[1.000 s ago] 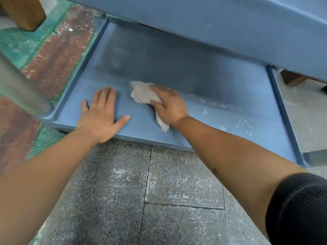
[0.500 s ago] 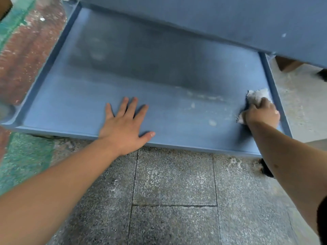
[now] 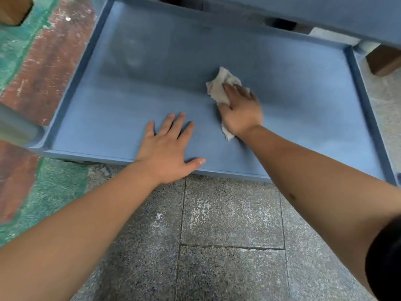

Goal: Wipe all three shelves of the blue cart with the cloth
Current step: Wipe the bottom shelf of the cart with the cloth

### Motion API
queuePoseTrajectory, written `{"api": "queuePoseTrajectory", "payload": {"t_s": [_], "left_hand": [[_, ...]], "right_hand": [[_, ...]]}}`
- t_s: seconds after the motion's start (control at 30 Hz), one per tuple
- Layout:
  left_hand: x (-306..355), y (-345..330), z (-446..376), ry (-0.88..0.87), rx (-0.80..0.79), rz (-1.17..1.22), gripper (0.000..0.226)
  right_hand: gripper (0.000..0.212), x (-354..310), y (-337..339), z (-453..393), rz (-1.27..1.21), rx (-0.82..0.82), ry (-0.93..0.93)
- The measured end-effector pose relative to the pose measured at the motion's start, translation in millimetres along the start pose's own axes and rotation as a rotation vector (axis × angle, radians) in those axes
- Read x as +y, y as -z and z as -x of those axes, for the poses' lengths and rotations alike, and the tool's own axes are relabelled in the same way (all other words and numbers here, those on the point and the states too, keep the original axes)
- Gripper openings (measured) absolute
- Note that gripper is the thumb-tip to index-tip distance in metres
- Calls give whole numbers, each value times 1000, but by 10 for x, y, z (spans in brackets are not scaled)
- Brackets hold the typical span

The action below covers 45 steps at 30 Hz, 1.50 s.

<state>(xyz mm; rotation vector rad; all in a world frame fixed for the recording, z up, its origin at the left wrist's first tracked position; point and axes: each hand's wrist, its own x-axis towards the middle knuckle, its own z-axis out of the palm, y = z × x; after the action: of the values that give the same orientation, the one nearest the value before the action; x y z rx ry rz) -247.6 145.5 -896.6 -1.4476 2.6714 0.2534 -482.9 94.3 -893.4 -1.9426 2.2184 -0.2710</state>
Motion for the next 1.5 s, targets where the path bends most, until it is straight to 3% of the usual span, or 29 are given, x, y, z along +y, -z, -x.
{"api": "queuePoseTrajectory", "payload": {"t_s": [0.23, 0.43, 0.53, 0.63, 0.93, 1.1, 1.23, 1.5], "left_hand": [[-529, 56, 189, 149, 227, 129, 110], [-619, -1, 287, 20, 220, 163, 113], [-612, 16, 255, 19, 226, 218, 113], [-610, 4, 241, 40, 170, 156, 113], [-643, 25, 215, 42, 91, -9, 94], [-596, 18, 222, 69, 79, -37, 90], [-592, 48, 201, 65, 50, -66, 90], [-592, 72, 243, 61, 33, -13, 95]], "right_hand": [[67, -1093, -228, 377, -37, -171, 350], [58, -1148, -181, 590, -92, -152, 616], [58, -1149, -141, 623, -145, -147, 581], [58, -816, 1, 614, -165, -138, 409], [64, 1705, 862, 1171, -9, 181, -362], [69, 2090, 631, 1557, 126, 157, -589], [76, 1800, 540, 1359, 108, 120, -564], [82, 171, 84, 1104, 61, -59, -89]]}}
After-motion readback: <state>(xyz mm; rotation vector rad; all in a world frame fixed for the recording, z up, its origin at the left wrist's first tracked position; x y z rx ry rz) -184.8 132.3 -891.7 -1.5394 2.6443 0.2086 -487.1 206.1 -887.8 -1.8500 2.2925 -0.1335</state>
